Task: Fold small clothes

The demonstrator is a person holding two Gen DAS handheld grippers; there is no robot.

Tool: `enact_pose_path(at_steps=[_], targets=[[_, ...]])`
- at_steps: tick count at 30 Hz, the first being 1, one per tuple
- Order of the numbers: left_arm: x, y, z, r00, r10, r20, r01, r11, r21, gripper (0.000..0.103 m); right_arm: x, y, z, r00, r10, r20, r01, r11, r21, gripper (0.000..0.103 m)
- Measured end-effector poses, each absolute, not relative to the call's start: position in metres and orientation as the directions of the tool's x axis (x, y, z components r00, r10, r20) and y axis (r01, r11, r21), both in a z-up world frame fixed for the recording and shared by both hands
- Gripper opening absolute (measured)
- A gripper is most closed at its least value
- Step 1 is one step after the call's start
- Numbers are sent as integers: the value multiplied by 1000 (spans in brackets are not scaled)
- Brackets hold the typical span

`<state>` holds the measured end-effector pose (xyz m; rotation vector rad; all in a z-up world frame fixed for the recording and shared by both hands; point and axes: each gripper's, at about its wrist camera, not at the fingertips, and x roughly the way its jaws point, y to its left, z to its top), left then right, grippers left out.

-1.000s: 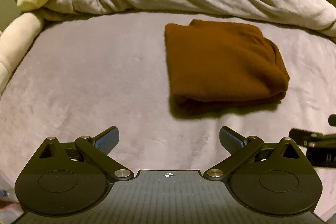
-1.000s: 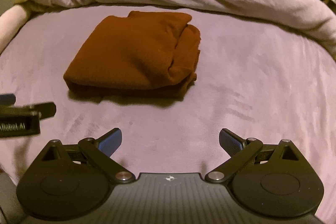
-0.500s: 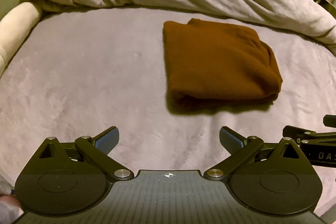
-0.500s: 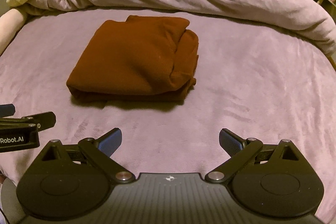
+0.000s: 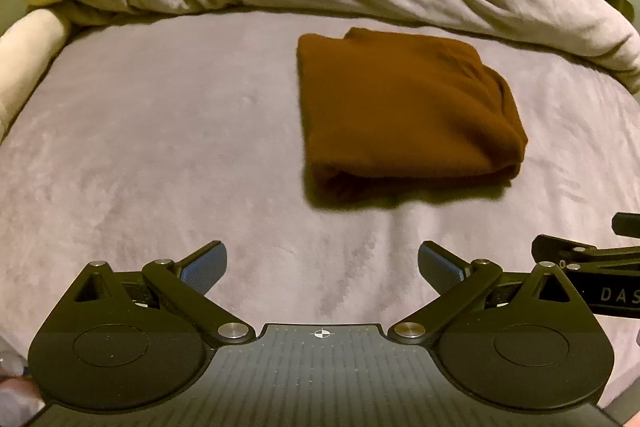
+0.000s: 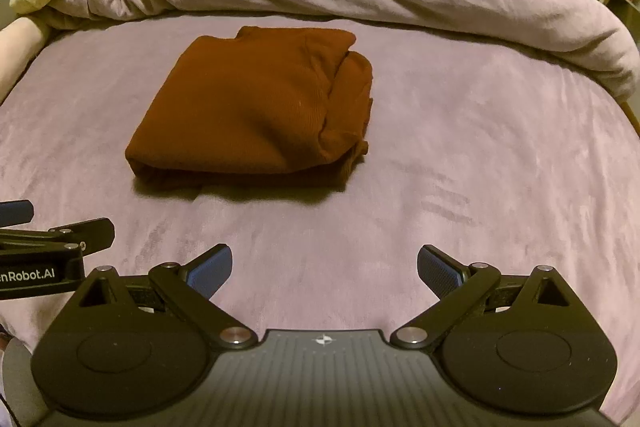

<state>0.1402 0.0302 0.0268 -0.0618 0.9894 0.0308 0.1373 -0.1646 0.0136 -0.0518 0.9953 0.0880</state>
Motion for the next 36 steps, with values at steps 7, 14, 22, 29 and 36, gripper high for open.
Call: enact_pose_path(at_steps=[7, 14, 22, 29, 36], targets=[[139, 28, 28, 549, -3, -836, -48, 998, -35, 103, 134, -164, 14, 543, 60, -838, -99, 995, 6, 99], [137, 27, 28, 548, -5, -837, -54, 998, -41, 103, 131, -166, 15, 550, 64, -832, -88, 996, 18, 99], [136, 27, 30, 548, -12, -836, -53, 997, -49, 103, 130, -167, 16, 553, 66, -830, -94, 995, 16, 99], [135, 26, 30, 548, -12, -836, -54, 997, -50, 103, 128, -167, 17, 557, 64, -828, -93, 996, 15, 99], [135, 27, 30, 550, -10, -835, -56, 997, -49, 103, 127, -167, 19, 562, 66, -825, -97, 995, 14, 99]])
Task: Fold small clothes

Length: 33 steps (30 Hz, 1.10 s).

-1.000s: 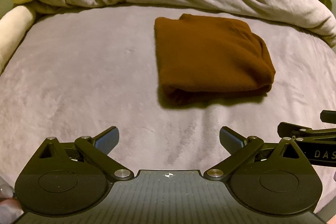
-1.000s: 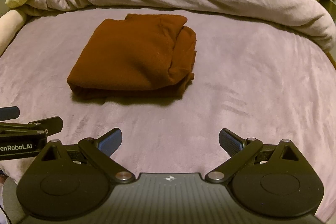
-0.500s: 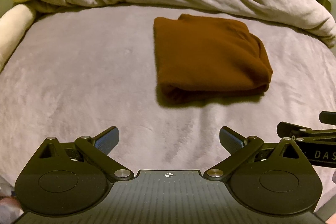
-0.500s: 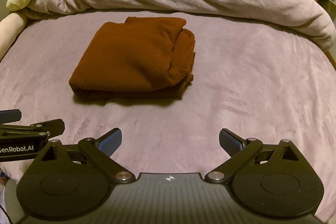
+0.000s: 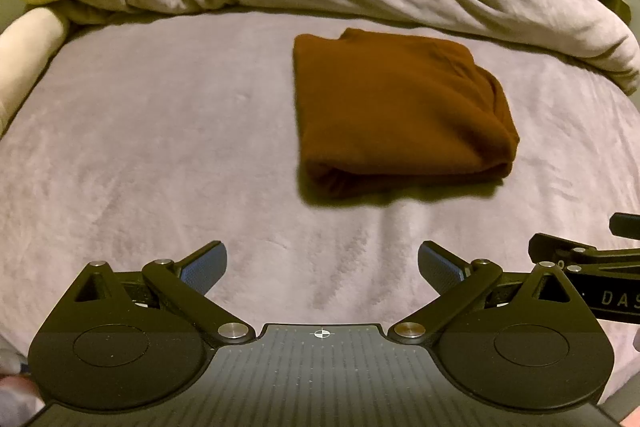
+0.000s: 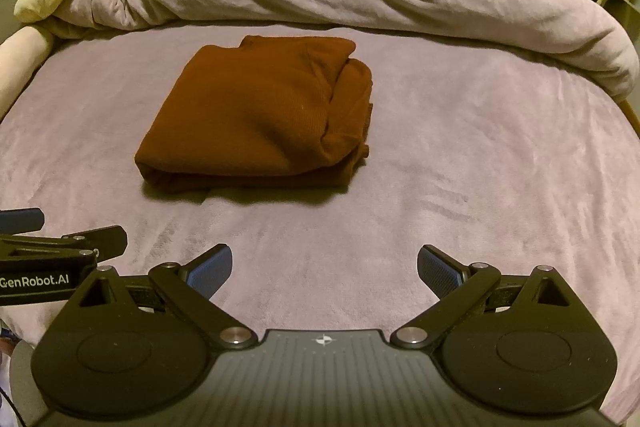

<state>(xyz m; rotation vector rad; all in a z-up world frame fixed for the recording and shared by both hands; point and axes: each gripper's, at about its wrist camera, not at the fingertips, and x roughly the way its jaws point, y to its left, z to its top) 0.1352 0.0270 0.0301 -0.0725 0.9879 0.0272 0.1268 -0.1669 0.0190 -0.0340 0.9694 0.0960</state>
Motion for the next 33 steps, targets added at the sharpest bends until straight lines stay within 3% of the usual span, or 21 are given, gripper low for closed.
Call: enact_pose_path(at_steps=[33], targets=[[136, 24, 31, 550, -18, -835, -49, 997, -54, 103, 126, -169, 23, 567, 70, -821, -97, 995, 17, 99]])
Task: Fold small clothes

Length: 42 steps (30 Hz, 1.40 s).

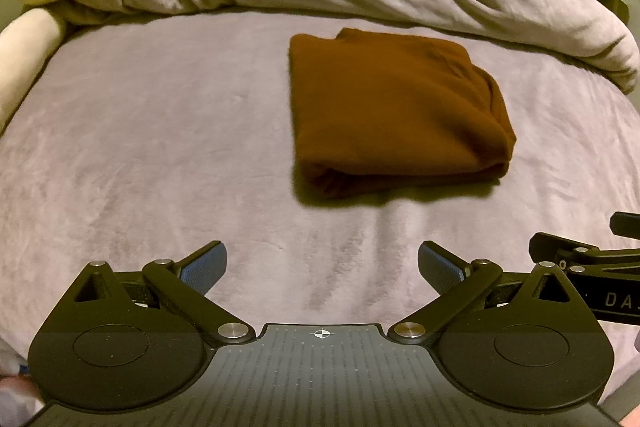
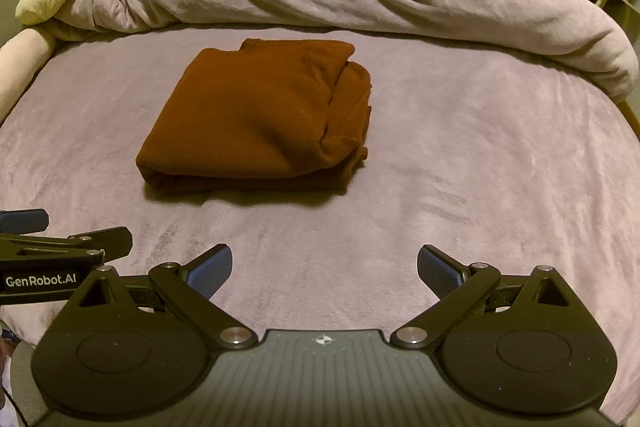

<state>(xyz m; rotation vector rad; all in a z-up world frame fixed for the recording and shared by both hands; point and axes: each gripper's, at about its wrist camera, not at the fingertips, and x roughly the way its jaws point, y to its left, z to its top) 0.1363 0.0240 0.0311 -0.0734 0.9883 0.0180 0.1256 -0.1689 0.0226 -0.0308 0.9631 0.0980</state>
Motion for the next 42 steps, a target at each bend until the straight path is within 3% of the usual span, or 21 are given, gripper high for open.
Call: enact_pose_path(at_steps=[42], targets=[[136, 18, 37, 572, 1, -820, -53, 998, -36, 103, 121, -176, 30, 582, 78, -809, -103, 994, 21, 99]])
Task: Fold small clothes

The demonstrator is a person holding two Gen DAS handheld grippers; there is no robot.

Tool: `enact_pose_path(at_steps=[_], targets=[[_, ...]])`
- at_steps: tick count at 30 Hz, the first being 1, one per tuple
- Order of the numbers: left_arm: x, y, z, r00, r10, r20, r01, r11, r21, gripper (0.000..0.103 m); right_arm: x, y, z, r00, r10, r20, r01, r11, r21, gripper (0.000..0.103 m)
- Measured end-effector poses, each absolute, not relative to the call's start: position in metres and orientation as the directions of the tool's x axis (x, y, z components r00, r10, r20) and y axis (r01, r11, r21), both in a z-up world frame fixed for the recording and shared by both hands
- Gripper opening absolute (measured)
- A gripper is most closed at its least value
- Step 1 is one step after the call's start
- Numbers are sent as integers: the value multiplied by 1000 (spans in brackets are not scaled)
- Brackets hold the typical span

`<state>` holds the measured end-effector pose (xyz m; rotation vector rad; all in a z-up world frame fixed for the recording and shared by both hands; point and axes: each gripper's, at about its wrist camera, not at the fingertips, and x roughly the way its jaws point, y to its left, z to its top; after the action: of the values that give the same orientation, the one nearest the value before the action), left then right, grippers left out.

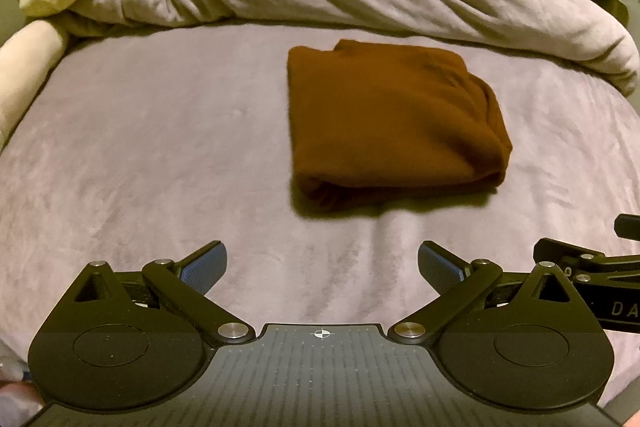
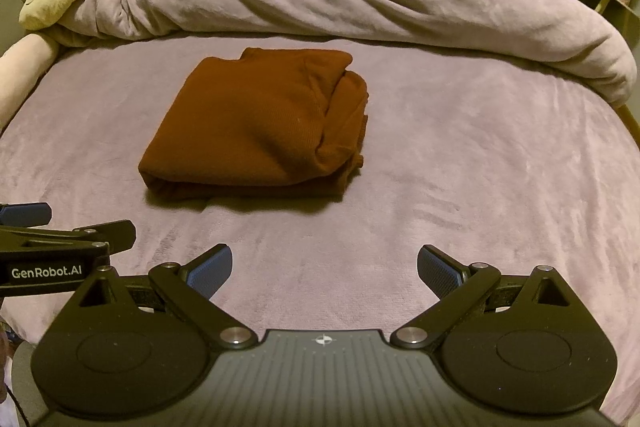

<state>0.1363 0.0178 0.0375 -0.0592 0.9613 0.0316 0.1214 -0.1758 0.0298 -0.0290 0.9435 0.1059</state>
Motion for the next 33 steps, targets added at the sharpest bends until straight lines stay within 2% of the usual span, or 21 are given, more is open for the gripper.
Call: enact_pose_path(at_steps=[16, 33], targets=[[132, 21, 38, 592, -26, -805, -40, 997, -62, 103, 120, -174, 31, 581, 76, -810, -101, 995, 21, 99], [133, 15, 34, 586, 14, -811, -39, 999, -11, 103, 120, -174, 30, 581, 77, -810, -101, 995, 22, 99]])
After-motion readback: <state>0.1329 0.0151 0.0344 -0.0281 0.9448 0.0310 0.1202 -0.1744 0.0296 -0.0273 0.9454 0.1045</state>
